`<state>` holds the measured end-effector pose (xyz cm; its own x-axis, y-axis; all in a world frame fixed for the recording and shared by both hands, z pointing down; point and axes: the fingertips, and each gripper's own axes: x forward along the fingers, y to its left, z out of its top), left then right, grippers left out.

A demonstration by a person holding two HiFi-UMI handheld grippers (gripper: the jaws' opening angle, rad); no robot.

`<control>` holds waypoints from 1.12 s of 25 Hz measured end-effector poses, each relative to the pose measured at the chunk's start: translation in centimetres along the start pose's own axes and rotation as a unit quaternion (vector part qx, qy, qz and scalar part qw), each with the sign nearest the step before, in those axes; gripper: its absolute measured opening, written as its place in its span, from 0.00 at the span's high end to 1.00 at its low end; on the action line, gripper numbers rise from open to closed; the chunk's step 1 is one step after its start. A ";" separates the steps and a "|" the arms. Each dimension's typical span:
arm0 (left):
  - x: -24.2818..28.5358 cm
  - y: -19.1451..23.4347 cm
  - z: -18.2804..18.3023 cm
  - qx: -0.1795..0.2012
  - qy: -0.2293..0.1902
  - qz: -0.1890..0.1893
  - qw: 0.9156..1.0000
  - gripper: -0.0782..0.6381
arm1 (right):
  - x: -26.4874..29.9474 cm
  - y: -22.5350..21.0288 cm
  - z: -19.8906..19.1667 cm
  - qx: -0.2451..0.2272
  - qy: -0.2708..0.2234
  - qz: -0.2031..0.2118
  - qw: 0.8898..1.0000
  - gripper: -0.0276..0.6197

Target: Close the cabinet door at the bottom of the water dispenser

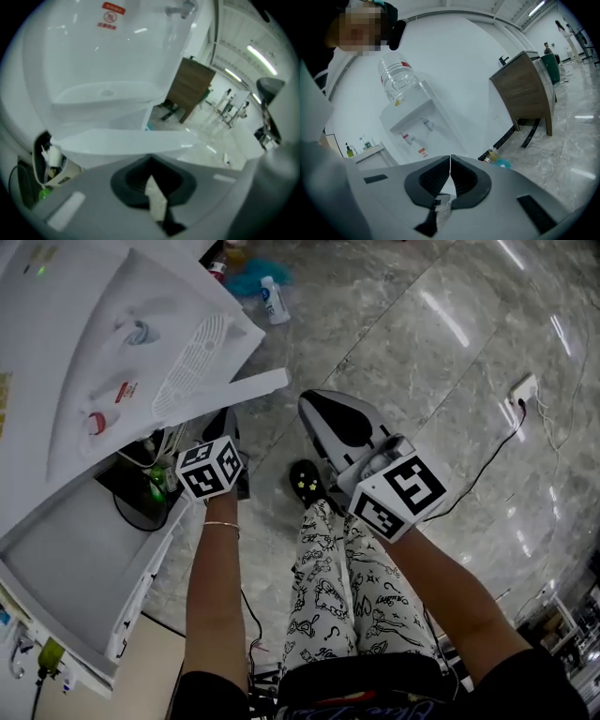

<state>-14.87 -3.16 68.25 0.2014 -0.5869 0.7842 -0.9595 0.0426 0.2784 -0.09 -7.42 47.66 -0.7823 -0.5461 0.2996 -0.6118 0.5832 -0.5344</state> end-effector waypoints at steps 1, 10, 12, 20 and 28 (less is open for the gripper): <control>0.5 -0.1 0.7 0.012 0.002 0.001 1.000 0.90 | -0.2 -0.3 0.3 0.001 -0.004 -0.001 1.000 0.93; 4.8 -0.2 5.1 0.063 0.014 0.009 0.998 0.90 | -1.3 -2.9 2.9 0.025 -0.043 -0.014 0.999 0.93; 5.6 0.2 5.4 0.070 0.020 0.022 0.997 0.90 | -1.4 -3.3 3.1 0.024 -0.044 -0.018 0.999 0.93; 6.9 2.3 6.5 -0.018 -0.013 0.058 0.998 0.90 | -2.3 -4.1 4.5 0.034 -0.071 -0.017 0.997 0.93; 5.7 2.4 7.9 -0.085 -0.069 0.074 0.991 0.90 | -4.5 -4.0 5.5 0.041 -0.092 -0.015 0.995 0.93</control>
<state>-17.56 -12.80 68.99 0.0209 -0.6685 0.7434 -0.9268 0.2659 0.2652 6.46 -10.59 44.10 -0.7254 -0.6668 0.1709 -0.6161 0.5182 -0.5932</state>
